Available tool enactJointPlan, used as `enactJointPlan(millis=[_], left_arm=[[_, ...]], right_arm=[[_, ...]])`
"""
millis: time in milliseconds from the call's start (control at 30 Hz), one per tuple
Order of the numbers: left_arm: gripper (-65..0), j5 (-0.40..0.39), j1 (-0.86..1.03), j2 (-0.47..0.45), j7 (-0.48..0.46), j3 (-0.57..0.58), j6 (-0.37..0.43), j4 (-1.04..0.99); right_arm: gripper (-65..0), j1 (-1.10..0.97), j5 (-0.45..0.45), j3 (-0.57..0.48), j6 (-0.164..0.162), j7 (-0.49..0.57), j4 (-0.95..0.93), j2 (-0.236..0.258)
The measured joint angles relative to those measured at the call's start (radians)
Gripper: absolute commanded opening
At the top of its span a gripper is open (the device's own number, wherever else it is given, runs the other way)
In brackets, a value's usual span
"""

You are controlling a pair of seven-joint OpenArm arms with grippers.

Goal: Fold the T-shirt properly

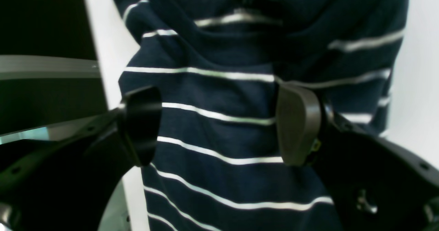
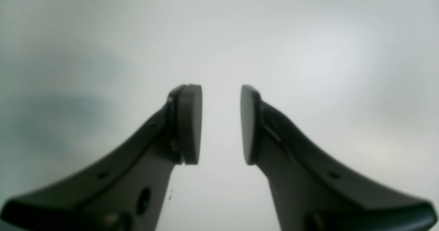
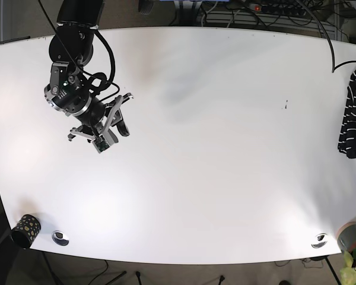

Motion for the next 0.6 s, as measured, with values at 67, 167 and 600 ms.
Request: enactJointPlan(millis=[67, 167, 600], left_arm=[[-17.2, 0.0, 0.0, -0.006, -0.012, 0.0, 0.0, -0.003], [-17.2, -0.001, 0.0, -0.009, -0.015, 0.0, 0.0, 0.001], [-17.4, -0.058, 0.039, 0.006, -0.018, -0.129, -0.062, 0.185]], right_arm=[[-47.6, -0.002, 0.0, 0.002, -0.002, -0.001, 0.0, 0.003], [-47.6, -0.002, 0.0, 0.002, -0.001, -0.002, 0.0, 0.002], [-47.6, -0.002, -0.002, 0.0, -0.001, -0.001, -0.002, 0.003]])
